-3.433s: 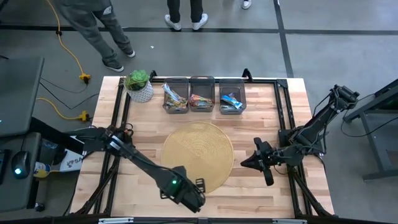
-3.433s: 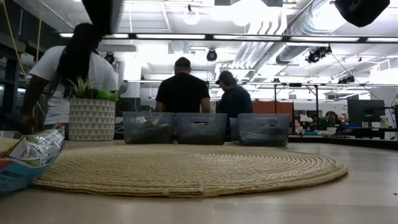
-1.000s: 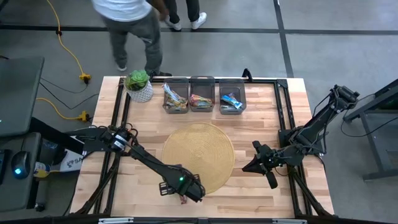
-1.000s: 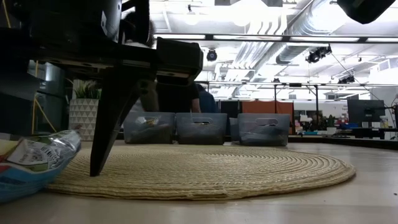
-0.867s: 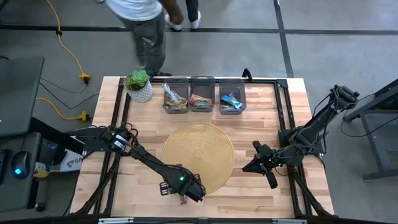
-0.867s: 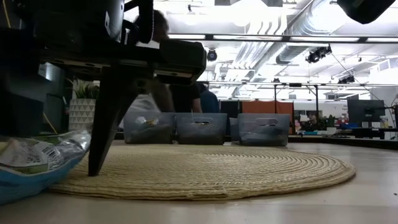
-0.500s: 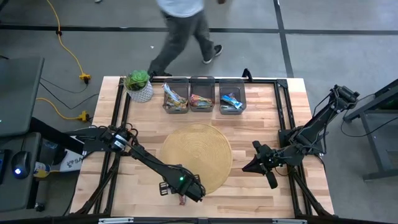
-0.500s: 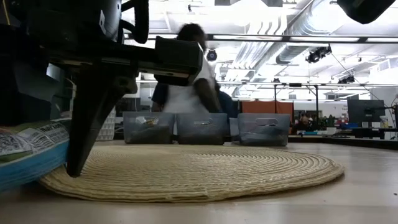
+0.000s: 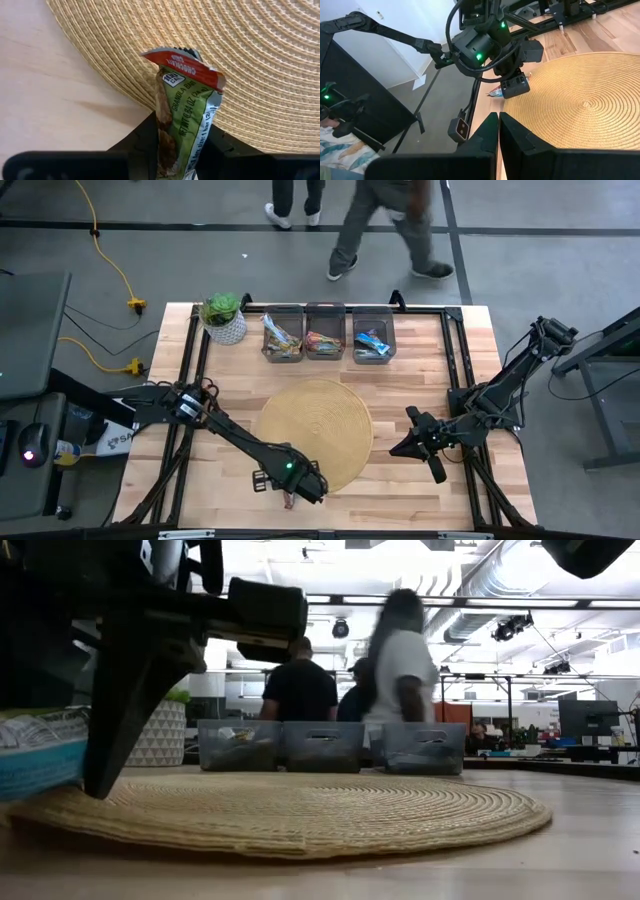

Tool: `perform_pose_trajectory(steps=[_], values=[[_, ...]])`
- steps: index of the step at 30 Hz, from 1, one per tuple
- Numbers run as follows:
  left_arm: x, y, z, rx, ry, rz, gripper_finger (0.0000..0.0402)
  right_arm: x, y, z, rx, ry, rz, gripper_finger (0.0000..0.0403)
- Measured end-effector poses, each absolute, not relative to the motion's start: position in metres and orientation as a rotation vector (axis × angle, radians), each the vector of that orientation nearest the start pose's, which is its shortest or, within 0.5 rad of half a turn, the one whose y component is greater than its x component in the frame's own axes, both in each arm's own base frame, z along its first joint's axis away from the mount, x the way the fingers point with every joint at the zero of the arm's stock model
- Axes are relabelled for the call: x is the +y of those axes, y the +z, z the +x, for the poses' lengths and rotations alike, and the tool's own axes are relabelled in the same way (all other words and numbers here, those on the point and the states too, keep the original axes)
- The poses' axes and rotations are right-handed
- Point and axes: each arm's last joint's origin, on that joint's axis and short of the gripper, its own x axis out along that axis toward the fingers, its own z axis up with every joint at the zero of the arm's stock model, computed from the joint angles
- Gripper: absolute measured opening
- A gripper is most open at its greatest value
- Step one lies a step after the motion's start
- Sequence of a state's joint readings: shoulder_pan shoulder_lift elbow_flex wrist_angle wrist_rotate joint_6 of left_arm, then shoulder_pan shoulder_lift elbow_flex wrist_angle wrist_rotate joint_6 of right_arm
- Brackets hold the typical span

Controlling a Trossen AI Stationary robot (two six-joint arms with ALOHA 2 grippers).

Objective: Pick and place Granola Bars by type
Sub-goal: Put the red granola bar into the middle black bin

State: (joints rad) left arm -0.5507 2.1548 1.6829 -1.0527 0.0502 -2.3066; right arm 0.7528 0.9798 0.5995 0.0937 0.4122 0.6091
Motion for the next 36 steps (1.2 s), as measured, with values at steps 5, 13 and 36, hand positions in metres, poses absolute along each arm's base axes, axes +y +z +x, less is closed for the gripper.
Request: perform_pose_trajectory(steps=[5, 13, 36], values=[[-0.22, 0.17, 0.354, 1.193, 1.292, -1.408, 0.0087, 0.137, 0.261, 0.163, 0.333, 0.252, 0.441, 0.0], [-0.22, 0.171, 0.353, 1.213, 1.283, -1.398, 0.0087, 0.137, 0.261, 0.163, 0.332, 0.253, 0.434, 0.0], [-0.207, 0.217, 0.357, 0.757, 1.057, -1.298, 0.0087, 0.137, 0.261, 0.163, 0.336, 0.252, 0.431, 0.0]])
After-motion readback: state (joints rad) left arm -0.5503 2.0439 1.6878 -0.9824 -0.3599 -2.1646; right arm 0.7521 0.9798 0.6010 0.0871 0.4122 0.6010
